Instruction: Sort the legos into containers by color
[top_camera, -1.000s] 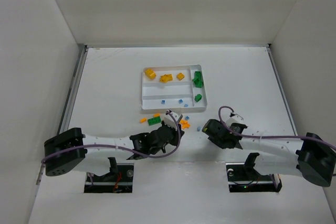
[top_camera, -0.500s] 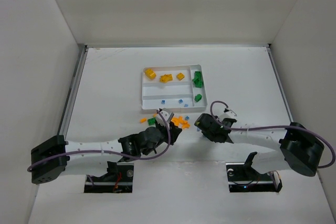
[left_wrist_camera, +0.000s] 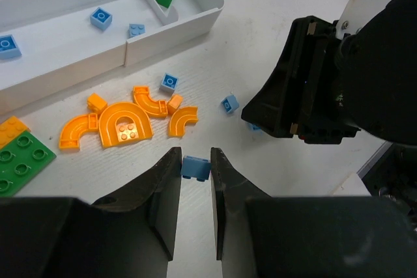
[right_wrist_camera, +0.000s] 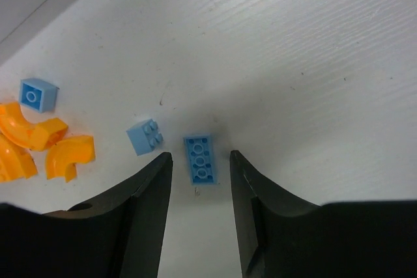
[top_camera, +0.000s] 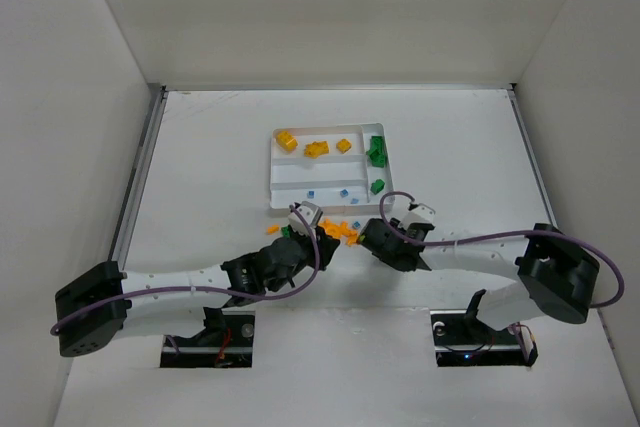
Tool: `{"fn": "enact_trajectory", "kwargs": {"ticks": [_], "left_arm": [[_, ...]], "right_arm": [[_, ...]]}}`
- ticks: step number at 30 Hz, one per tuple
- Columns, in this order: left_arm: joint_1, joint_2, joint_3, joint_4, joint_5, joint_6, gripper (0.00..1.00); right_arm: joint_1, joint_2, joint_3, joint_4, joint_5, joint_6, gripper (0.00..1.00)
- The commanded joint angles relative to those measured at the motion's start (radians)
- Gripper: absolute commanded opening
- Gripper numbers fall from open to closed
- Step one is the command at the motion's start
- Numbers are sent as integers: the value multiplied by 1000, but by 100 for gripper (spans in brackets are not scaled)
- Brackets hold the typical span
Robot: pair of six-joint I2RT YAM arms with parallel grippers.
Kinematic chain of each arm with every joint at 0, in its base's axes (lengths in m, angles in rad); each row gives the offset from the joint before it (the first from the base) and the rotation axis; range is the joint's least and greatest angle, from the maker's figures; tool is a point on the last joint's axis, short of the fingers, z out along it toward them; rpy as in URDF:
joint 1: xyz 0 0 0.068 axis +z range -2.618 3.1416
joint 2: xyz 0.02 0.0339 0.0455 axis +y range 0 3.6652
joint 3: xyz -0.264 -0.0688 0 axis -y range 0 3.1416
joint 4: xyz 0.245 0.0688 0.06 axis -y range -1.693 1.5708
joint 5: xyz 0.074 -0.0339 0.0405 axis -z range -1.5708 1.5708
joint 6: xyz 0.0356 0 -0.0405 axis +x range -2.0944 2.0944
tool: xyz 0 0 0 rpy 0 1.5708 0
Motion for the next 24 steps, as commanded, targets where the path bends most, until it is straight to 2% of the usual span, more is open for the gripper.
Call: {"fn": "enact_trajectory", "kwargs": {"ticks": [1, 7, 10, 14, 17, 24], "left_arm": [[9, -16, -7, 37, 6, -11, 15], [35, -10, -11, 37, 14, -17, 15], [51, -13, -19, 40, 17, -23, 15], [81, -22, -31, 42, 11, -40, 15], [104, -41, -45, 48, 5, -49, 15], [158, -58, -41, 26, -3, -55, 15]], "right_arm": [[25, 72, 23, -105, -30, -65, 44], [44, 164, 76, -146, -12, -79, 25], [58, 141, 73, -153, -1, -64, 19], [61, 25, 73, -168, 33, -73, 17], [59, -73, 105, -139, 69, -140, 17], [-39, -78, 202, 195, 56, -471, 17]]}}
